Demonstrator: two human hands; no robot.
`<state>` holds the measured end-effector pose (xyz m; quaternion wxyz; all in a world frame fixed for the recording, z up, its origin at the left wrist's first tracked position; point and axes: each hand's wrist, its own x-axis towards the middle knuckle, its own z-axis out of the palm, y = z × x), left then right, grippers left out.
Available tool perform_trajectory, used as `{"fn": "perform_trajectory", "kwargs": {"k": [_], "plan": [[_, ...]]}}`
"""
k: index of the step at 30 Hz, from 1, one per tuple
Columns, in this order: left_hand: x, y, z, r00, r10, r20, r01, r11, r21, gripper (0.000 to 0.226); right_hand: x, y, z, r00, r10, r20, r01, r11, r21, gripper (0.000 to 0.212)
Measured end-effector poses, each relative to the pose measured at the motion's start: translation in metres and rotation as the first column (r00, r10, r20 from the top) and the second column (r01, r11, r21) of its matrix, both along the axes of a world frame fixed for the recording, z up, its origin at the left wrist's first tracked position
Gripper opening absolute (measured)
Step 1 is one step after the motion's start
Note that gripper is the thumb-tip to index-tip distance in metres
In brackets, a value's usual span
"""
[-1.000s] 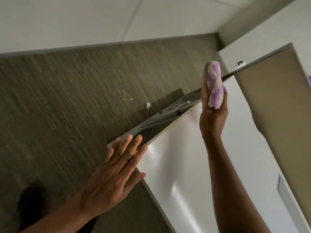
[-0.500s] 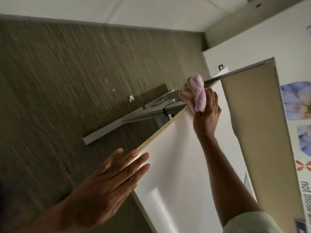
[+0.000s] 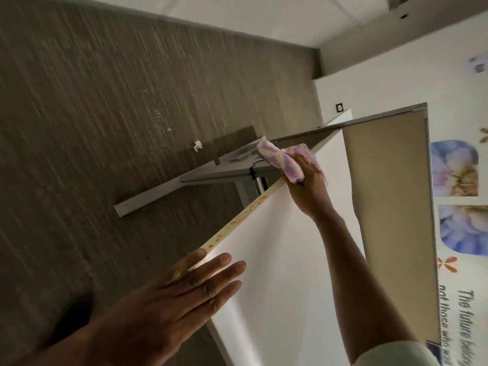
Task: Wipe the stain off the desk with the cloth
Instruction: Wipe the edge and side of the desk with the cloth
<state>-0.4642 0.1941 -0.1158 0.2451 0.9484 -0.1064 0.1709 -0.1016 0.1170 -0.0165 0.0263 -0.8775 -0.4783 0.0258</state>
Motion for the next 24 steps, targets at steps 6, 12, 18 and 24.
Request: {"fn": "perform_trajectory", "kwargs": {"k": [6,12,18,24], "plan": [[0.01,0.002,-0.016,0.99,0.01,0.139,0.013,0.987,-0.161,0.056,0.001,-0.003,-0.003,0.997,0.041,0.06,-0.036,0.996,-0.081,0.016],[0.008,-0.002,-0.024,0.971,-0.018,0.237,0.065,0.979,-0.194,0.053,-0.004,0.0,-0.006,0.993,0.046,0.11,-0.028,0.987,-0.156,0.031],[0.007,-0.003,-0.031,0.968,-0.041,0.247,0.097,0.971,-0.217,0.053,-0.01,0.003,-0.004,0.996,0.026,0.089,-0.008,0.979,-0.202,0.038],[0.01,-0.004,-0.031,0.965,-0.033,0.261,0.111,0.951,-0.288,0.063,-0.016,0.001,-0.009,0.997,0.001,0.074,0.005,0.997,-0.071,0.04]]}}
